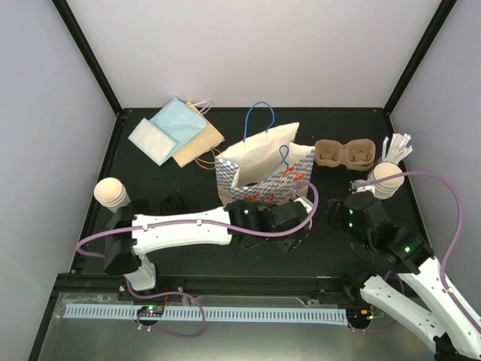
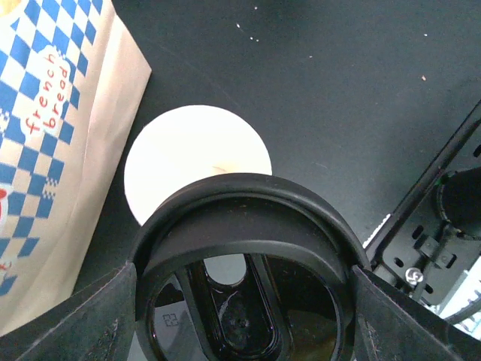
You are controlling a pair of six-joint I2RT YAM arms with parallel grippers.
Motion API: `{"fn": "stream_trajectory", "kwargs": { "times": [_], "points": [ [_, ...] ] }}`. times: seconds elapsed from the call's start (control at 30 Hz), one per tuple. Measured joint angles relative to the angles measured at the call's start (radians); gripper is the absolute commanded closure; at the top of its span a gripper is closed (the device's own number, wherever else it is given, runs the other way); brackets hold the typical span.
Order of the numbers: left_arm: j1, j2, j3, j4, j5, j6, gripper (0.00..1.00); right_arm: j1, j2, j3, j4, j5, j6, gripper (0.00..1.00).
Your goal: Pack the takeout coffee
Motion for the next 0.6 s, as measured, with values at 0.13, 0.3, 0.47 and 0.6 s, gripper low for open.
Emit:
{"fn": "stream_trajectory", "kwargs": {
  "times": [0.13,0.3,0.47,0.6],
  "points": [
    [0.000,0.042,0.035,-0.001,-0.020,0.057,0.32,0.000,-0.011,0.000,-0.018,0.024,0.022,0.35],
    [0.000,0.105,0.084,-0.001,-0.047,0.117,0.32,0.000,-0.019,0.000,-0.022,0.036,0.030,0.35],
    [0.000,0.139,0.106,-0.010,-0.071,0.157,0.32,0.000,-0.016,0.000,-0.024,0.045,0.041,0.35],
    [0.000,0.148,0.113,-0.013,-0.079,0.173,0.32,0.000,-0.014,0.000,-0.023,0.047,0.048,0.35]
  ]
}}
